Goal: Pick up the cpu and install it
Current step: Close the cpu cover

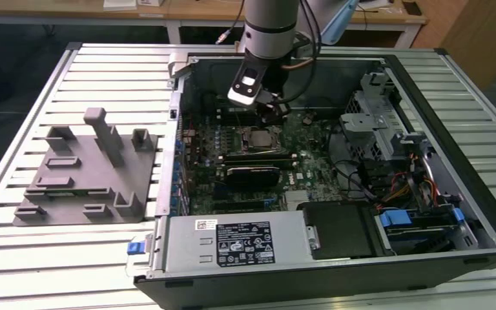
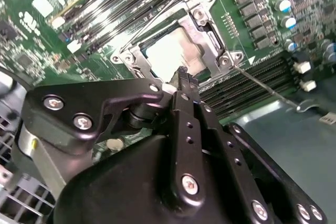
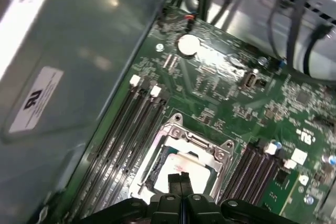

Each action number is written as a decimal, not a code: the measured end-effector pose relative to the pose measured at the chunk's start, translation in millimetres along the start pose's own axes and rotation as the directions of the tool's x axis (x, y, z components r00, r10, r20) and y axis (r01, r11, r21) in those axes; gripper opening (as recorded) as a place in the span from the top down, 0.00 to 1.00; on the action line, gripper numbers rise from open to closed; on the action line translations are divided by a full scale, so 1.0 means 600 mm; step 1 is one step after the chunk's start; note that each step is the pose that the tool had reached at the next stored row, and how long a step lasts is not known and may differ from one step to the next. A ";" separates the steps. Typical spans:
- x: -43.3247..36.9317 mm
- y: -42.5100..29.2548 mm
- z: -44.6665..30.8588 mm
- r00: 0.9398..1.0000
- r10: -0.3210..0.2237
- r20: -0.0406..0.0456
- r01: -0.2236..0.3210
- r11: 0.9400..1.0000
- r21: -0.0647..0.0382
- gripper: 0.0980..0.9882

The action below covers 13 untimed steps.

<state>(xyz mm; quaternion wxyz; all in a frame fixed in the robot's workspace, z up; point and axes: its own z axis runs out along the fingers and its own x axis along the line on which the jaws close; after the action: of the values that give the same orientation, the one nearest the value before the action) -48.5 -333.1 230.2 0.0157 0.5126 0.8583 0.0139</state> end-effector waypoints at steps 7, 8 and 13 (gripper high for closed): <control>0.000 0.000 0.001 0.992 -0.127 -0.005 0.127 0.992 -0.002 0.99; 0.000 0.000 0.001 0.989 -0.145 -0.006 0.145 0.989 -0.002 0.99; 0.000 0.000 0.002 0.972 -0.234 -0.009 0.234 0.972 -0.004 0.99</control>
<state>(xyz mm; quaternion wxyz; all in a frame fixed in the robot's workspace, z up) -48.5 -333.1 229.0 0.0141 0.4077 0.9129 0.0155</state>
